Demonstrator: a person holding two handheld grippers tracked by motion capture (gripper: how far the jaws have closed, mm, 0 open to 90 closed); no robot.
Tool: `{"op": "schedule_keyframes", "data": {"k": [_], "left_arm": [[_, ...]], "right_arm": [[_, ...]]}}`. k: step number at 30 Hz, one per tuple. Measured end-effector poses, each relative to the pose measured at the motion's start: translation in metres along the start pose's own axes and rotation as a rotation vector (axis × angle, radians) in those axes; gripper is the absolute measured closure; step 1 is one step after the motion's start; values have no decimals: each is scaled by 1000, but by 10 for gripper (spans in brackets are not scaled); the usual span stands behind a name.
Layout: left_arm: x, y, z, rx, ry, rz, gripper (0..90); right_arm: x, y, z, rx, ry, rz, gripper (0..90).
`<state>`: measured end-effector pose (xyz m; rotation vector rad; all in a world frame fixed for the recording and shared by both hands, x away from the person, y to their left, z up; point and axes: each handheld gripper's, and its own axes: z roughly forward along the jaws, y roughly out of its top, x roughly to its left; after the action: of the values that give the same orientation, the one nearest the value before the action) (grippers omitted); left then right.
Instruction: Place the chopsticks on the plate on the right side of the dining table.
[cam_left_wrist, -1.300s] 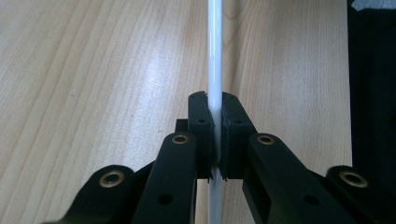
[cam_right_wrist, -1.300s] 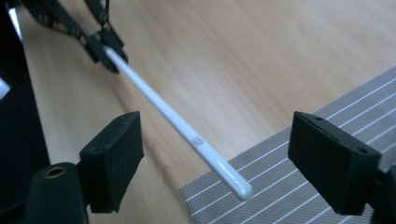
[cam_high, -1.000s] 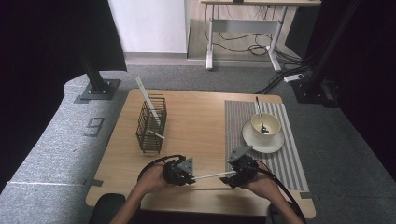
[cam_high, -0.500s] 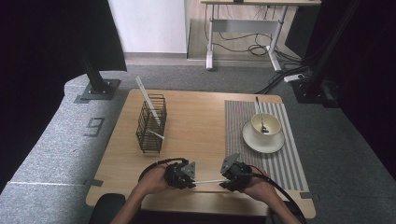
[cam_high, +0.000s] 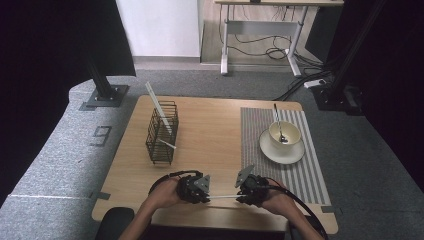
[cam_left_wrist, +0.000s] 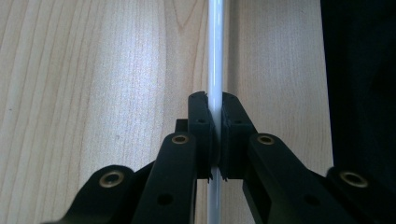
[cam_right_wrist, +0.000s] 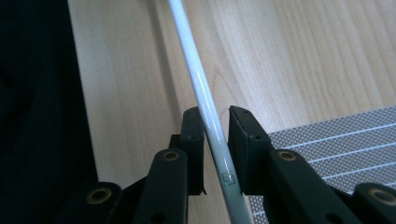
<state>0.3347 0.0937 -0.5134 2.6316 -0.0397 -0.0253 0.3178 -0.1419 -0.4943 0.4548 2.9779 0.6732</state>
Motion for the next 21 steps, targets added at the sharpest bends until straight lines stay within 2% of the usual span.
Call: {"op": "schedule_keyframes", "data": {"k": [8,9,14,16,21], "left_arm": [[1,-2,1,-5,8,2,829],[2,-3,1,-12,12,-3,821],[4,-4,-1,-43,21,-27,797],[5,-5,-2,-57,34,-41,780],[7,-8,-6,-110,69,-72,616]], "right_arm": [[4,1,1,27,37,-24,797],[6,1,1,26,66,-35,815],[6,0,-2,2,89,-28,824],[6,-2,-4,-14,92,-10,825],[3,-5,-8,-38,77,10,826]]}}
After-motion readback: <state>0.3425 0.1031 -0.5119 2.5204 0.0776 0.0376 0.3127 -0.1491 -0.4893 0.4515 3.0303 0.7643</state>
